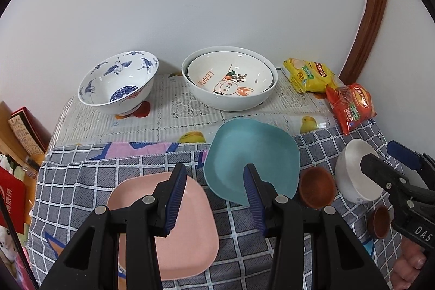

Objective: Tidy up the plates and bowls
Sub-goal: 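Move both tools to the teal square plate and close on its rim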

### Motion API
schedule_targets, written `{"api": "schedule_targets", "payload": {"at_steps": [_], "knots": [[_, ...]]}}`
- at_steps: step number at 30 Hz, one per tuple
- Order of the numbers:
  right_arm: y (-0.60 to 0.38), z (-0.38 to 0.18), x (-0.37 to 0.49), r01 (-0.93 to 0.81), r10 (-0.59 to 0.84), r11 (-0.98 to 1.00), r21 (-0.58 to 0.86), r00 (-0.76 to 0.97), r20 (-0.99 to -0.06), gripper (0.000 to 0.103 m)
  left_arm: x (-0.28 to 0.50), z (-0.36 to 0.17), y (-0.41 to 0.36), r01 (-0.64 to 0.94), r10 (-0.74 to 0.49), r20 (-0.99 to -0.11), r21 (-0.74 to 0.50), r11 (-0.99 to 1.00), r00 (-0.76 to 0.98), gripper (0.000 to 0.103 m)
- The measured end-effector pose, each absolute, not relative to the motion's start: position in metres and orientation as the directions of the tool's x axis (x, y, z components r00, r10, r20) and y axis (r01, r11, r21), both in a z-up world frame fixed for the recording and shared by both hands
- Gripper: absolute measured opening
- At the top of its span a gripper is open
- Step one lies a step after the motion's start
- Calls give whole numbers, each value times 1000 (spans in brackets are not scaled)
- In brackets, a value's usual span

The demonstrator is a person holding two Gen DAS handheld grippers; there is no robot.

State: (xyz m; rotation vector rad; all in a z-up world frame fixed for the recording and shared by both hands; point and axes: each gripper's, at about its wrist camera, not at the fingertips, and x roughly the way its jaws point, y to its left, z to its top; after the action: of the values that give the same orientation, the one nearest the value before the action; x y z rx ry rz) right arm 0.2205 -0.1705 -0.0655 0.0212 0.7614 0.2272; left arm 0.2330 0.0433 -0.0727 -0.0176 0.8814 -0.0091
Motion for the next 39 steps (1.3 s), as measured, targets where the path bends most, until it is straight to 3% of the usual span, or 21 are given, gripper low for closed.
{"api": "schedule_targets", "payload": {"at_steps": [5, 9, 20, 24, 30, 39], "knots": [[-171, -77, 245, -176, 233, 972, 154, 650, -724, 80, 248, -81, 43, -6, -25, -782, -38, 999, 623, 41], [-163, -86, 262, -178, 202, 978, 112, 640, -741, 74, 262, -91, 45, -18, -8, -796, -24, 1000, 605, 41], [-146, -118, 312, -190, 244, 968, 162, 596, -765, 66, 298, -120, 60, -55, -5, -825, -44, 998, 565, 41], [-139, -137, 324, -192, 228, 971, 141, 579, -782, 56, 308, -135, 62, -57, -35, -840, -78, 995, 542, 41], [-135, -156, 335, -199, 220, 971, 128, 557, -800, 51, 318, -149, 58, -39, -53, -846, -87, 995, 530, 41], [-130, -173, 340, -199, 219, 971, 132, 523, -823, 42, 329, -166, 50, -35, -66, -865, -96, 995, 498, 29]]}}
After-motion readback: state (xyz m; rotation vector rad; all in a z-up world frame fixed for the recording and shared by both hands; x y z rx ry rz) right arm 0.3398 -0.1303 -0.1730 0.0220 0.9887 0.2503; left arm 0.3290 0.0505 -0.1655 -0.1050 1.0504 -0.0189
